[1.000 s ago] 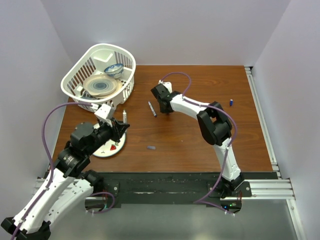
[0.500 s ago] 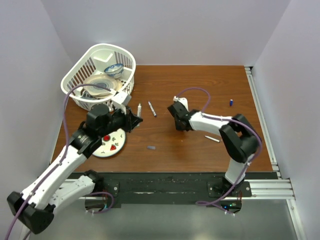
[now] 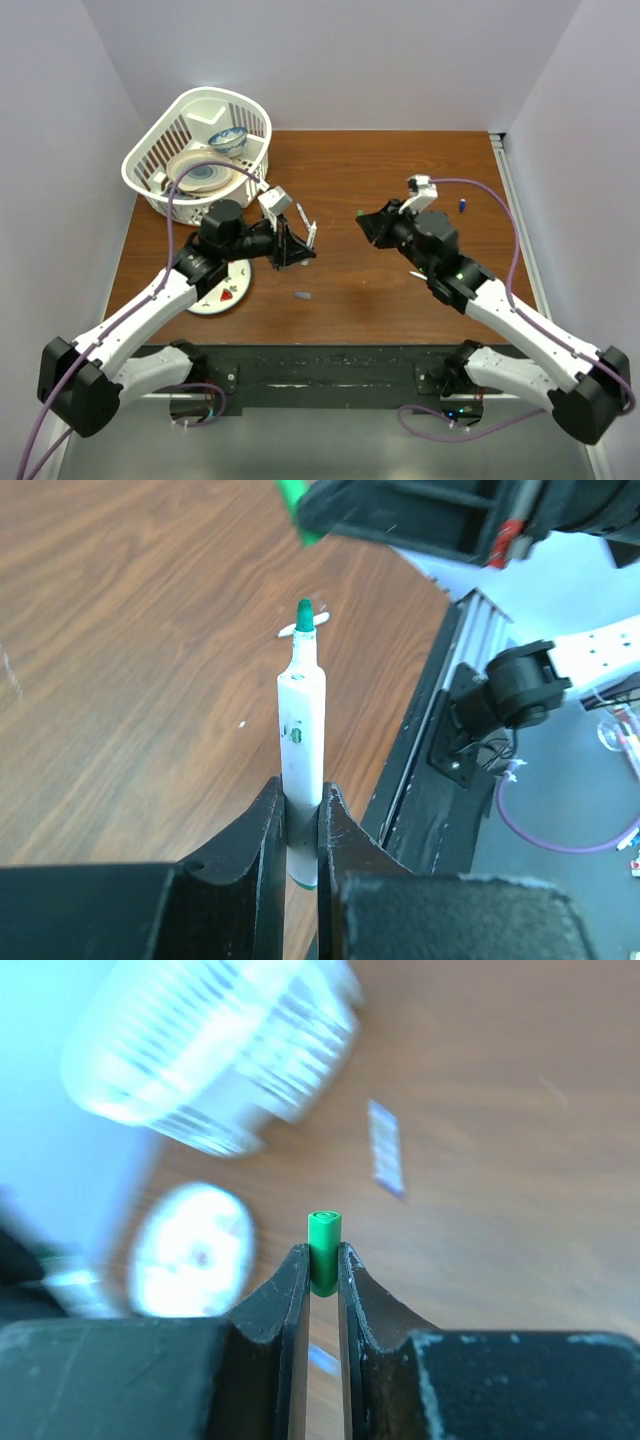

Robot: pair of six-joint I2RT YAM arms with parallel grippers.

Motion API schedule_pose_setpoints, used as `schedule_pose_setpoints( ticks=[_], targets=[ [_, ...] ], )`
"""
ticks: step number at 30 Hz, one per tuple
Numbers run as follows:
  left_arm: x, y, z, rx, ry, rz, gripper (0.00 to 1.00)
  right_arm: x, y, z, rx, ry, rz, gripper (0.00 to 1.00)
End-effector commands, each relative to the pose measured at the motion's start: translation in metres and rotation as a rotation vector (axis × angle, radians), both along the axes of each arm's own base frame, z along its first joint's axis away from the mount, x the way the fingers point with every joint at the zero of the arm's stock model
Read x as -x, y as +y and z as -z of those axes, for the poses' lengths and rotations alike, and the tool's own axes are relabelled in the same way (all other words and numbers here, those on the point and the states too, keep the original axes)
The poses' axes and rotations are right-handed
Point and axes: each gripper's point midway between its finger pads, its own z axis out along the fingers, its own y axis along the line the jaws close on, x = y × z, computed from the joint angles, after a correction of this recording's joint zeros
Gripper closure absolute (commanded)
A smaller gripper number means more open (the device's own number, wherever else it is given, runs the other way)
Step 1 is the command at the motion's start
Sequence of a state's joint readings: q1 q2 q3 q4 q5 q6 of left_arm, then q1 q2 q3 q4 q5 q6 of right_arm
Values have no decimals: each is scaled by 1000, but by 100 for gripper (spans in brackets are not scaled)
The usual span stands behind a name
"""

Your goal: Insert the pens into the pen caps

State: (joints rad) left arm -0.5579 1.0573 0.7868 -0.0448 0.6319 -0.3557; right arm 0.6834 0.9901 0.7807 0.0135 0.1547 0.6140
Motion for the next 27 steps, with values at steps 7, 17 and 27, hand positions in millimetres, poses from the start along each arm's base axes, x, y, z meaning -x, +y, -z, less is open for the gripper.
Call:
schedule_pose_setpoints(
  ticks=[7, 17, 27],
  targets=[
    [27, -12, -25, 117, -69, 176, 100, 33, 47, -85, -404, -246, -295, 100],
    [30, -13, -25, 124, -62, 194, 100, 35, 55, -107, -483, -287, -325, 100],
    [27, -12, -25, 118, -66, 174, 100, 39, 65, -114, -479, -288, -329, 100]
  ],
)
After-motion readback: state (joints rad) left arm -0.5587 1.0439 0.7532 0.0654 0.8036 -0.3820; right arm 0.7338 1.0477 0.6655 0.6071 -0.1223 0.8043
